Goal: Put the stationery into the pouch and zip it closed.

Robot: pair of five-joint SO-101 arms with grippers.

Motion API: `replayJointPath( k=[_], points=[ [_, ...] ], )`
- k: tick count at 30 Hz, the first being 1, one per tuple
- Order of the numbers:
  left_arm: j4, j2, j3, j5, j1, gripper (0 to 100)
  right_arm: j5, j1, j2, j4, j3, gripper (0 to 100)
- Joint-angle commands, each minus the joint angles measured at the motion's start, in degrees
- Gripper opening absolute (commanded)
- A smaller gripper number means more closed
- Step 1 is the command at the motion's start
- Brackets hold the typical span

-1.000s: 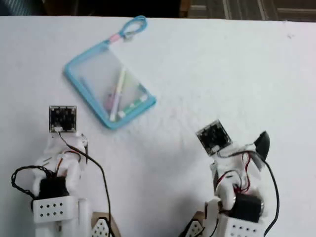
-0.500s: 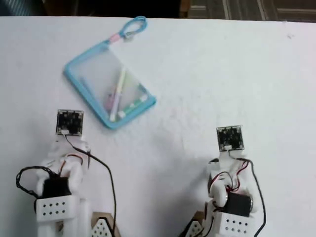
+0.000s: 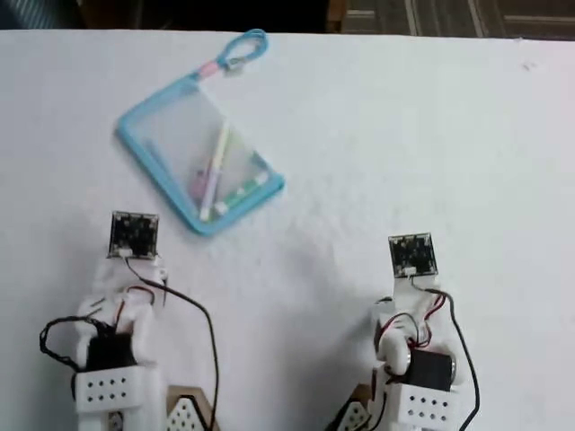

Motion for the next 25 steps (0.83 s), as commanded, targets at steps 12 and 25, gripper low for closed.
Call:
replayJointPath(
  k=[12,25],
  points=[
    [11.6,-11.6,-0.5,0.2,-0.1,2,-0.4,-0.2,0.0,0.2,0.6,4.9],
    [12.0,-11.5,-0.5,0.2,-0.1,2,-0.4,-0.2,0.0,0.2,0.6,4.9]
  ],
)
